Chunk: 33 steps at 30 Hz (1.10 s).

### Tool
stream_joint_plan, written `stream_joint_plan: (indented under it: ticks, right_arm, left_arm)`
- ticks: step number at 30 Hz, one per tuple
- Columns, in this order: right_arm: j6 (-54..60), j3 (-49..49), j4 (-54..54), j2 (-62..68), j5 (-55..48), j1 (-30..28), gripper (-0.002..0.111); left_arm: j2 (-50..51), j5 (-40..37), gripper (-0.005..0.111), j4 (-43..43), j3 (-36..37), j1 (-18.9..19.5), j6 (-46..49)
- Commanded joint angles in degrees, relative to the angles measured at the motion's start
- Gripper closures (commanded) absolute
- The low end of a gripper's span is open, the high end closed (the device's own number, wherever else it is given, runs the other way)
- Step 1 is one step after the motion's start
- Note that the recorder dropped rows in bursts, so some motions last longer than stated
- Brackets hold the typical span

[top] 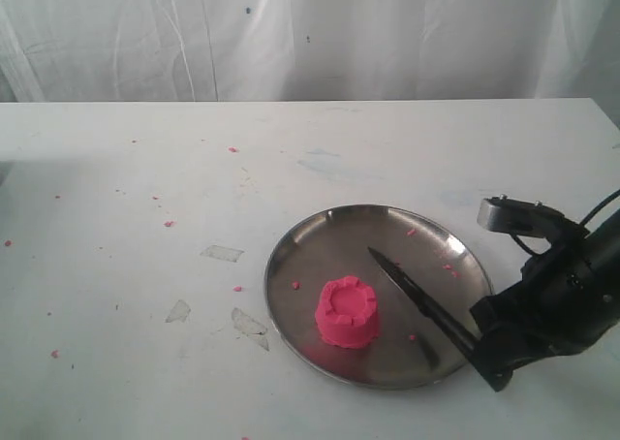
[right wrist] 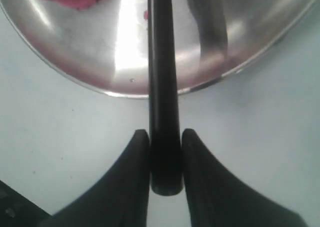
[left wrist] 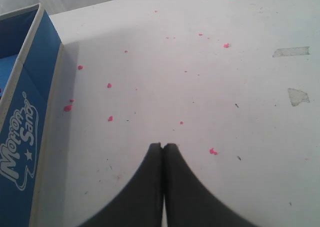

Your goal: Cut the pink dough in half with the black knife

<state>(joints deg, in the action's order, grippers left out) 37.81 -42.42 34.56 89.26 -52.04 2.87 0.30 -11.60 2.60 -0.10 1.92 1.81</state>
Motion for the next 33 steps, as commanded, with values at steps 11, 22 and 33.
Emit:
stream_joint_plan:
  ticks: [11,22,33]
  right_arm:
    - [-0.79,3.20,-0.17,3.63,6.39,0.07,0.077]
    - [-0.66,3.08,0.51,5.44,8.72,0.07,0.082]
    - [0.59,1.18,-0.40,1.39,9.40,0.07,0.108]
  left_arm:
    - [-0.30,0.11,0.107,-0.19,0.10,-0.03,-0.31]
    - [-0.30,0.11,0.107,-0.19,0.10,-0.03,-0.31]
    - [-0.30,0.11,0.107,-0.19,0.10,-0.03,-0.31]
